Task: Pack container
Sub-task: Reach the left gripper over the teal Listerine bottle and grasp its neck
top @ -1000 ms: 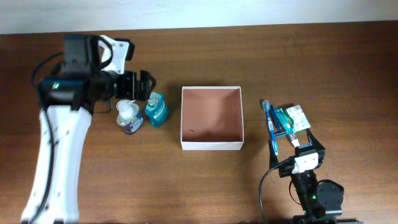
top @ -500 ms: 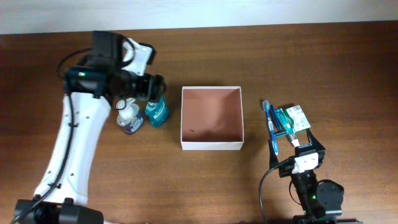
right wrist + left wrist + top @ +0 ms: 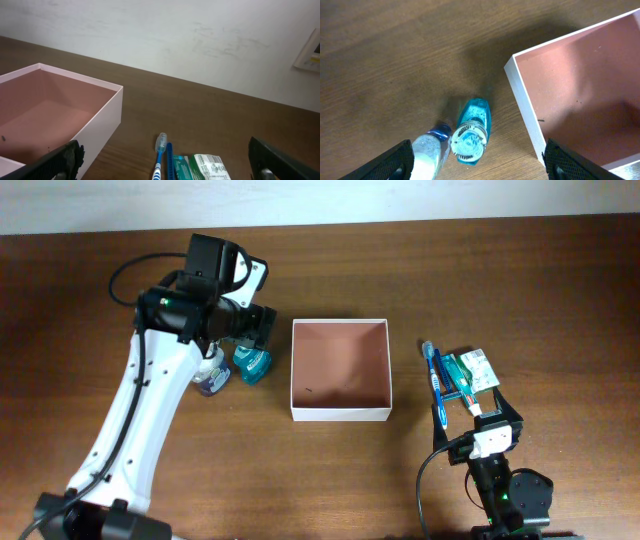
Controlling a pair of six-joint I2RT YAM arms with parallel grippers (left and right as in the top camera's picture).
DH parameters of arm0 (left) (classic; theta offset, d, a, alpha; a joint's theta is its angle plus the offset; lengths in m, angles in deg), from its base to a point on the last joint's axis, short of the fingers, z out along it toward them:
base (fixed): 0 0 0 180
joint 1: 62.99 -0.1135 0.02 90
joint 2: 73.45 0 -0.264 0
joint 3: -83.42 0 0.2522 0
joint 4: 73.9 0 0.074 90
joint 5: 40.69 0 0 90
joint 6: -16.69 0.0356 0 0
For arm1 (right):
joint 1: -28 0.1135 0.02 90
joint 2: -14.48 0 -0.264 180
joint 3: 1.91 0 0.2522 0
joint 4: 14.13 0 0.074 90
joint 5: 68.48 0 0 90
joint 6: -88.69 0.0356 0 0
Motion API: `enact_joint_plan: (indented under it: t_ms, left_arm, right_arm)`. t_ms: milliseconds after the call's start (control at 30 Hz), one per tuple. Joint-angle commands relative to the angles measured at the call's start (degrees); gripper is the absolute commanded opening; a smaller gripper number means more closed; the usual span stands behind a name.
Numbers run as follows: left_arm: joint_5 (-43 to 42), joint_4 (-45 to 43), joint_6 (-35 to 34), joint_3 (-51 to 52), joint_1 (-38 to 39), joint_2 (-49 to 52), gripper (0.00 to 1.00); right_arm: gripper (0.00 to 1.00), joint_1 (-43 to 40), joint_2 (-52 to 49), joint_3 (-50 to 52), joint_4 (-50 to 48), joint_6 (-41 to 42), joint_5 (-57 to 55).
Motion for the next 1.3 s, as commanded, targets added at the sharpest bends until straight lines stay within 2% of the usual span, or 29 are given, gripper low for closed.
enact_joint_plan:
  t_ms: [0,67,167,900,1267]
  left_arm:
    - [0.7,0.2,-0.7,-0.4,-0.1,3.9,0.8]
    - [0.7,-0.2,-0.7,-0.4,-0.1,5.1,0.75]
    - [0.8,-0.3,-0.7,-0.4,-0.1,5.6,0.58]
    - [1.4,1.6,-0.7,-0.2,-0.2,10.3,0.58]
    - [3.0,1.8,-0.7,-0.2,-0.2,10.3,0.43]
  right_arm:
    - [0.98,-0.5,0.5,0.3,0.3,0.2,-0.3]
    - [0.98,-0.5,0.5,0.3,0.3,0.2,-0.3]
    - [0.98,-0.5,0.5,0.3,0.3,0.2,-0.3]
    - [0.98,-0.5,0.5,0.3,0.3,0.2,-0.3]
    - [0.98,-0.5,0.5,0.3,0.3,0.2,-0.3]
